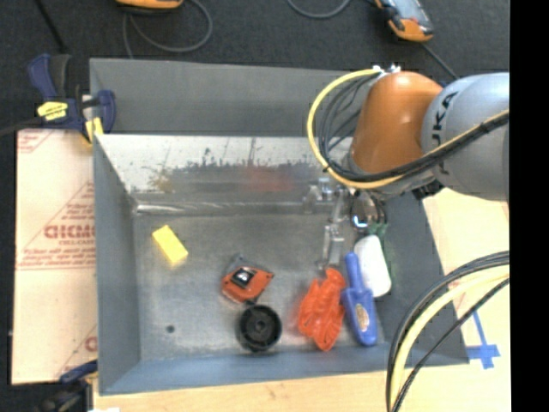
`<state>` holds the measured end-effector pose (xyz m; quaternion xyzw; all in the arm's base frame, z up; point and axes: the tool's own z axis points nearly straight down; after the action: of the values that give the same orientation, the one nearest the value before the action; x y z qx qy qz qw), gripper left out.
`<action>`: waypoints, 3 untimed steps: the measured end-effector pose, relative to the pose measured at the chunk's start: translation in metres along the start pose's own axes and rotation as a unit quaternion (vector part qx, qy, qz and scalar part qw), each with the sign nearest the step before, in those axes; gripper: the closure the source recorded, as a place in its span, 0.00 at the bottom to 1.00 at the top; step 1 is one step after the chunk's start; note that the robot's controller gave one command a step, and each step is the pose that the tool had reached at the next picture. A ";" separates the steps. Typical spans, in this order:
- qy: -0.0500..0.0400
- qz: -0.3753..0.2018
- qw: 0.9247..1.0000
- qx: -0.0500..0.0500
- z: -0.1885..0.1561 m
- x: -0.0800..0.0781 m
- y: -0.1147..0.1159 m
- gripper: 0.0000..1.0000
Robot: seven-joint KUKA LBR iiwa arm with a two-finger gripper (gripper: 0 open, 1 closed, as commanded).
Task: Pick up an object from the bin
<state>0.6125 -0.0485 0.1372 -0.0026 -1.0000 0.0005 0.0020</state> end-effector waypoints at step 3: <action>-0.003 -0.125 0.992 0.002 0.059 0.051 -0.008 0.00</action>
Offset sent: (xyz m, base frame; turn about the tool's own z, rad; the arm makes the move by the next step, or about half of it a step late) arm -0.0356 -0.0384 -0.0672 -0.2190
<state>0.5616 -0.0560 0.0786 0.1223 -0.9925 0.0020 -0.0007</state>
